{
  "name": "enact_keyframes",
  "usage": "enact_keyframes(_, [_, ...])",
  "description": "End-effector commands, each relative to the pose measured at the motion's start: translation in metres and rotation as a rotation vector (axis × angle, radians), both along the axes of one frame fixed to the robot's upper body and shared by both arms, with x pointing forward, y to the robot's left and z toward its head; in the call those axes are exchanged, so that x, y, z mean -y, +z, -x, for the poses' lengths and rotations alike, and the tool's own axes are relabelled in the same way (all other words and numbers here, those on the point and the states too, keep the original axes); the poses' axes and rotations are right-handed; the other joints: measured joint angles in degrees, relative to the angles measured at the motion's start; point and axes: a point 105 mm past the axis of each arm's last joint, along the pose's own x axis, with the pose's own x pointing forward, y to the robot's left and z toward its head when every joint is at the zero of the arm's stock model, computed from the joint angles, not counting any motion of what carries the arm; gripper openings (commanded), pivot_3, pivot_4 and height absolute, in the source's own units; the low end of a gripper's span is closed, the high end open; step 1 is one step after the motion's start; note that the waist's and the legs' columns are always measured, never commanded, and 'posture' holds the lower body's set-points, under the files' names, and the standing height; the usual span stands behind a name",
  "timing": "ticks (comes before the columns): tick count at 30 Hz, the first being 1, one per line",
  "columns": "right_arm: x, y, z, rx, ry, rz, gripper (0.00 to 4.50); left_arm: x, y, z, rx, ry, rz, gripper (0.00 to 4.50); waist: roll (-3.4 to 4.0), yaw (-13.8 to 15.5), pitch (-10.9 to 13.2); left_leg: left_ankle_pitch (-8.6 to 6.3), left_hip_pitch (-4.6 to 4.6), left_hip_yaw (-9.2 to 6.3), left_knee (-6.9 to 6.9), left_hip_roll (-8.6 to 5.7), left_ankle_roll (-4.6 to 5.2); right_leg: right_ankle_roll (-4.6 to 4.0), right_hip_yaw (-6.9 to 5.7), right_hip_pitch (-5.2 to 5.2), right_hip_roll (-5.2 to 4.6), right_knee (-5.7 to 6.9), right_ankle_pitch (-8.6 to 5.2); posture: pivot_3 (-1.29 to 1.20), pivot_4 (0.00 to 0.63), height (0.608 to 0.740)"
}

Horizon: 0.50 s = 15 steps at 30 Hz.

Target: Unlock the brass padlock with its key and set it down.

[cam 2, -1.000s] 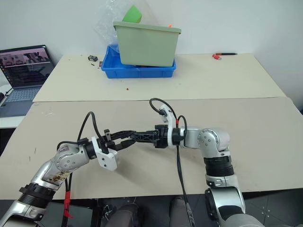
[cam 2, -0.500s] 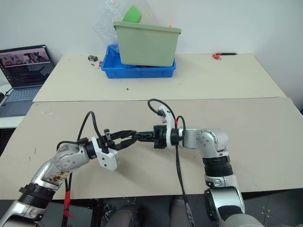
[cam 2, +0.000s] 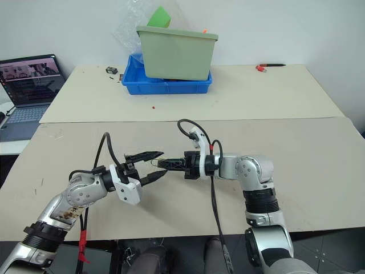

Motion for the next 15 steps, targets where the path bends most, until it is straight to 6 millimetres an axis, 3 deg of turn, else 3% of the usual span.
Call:
enact_keyframes(1, [0.000, 0.013, -0.004, 0.057, -0.008, -0.025, 0.13, 0.000, 0.011, 0.005, 0.028, -0.018, 0.028, 3.64, 0.00, 0.00, 0.00, 0.00, 0.00, 0.00, 0.00, 0.00, 0.00, 0.00, 0.00, 0.00, 0.00, 0.00, 0.00, 0.00, 0.150, 0.740])
enact_keyframes(8, [0.012, 0.010, -0.009, 0.075, -0.038, 0.007, 0.13, -0.013, 0.024, 0.000, -0.036, 0.036, 0.145, 3.64, 0.00, 0.02, 0.00, 0.00, 0.00, 0.00, 0.00, 0.00, 0.00, 0.00, 0.00, 0.00, 0.00, 0.00, 0.00, 0.00, 0.150, 0.740])
enact_keyframes(14, [0.039, 0.008, 0.001, 0.160, 0.019, 0.078, 0.13, -0.015, 0.042, -0.002, -0.317, 0.047, 0.373, 3.64, 0.00, 0.06, 0.01, -0.01, -0.01, -0.01, 0.02, 0.01, 0.02, 0.01, -0.01, 0.02, 0.01, -0.01, -0.01, 0.00, 0.150, 0.740])
enact_keyframes(15, [0.042, 0.010, 0.009, 0.170, 0.065, 0.068, 0.13, -0.014, 0.044, -0.002, -0.357, 0.041, 0.395, 3.39, 0.00, 0.13, 0.01, -0.01, -0.01, -0.01, 0.02, 0.00, 0.02, 0.02, -0.01, 0.02, 0.01, -0.01, -0.01, 0.00, 0.150, 0.740])
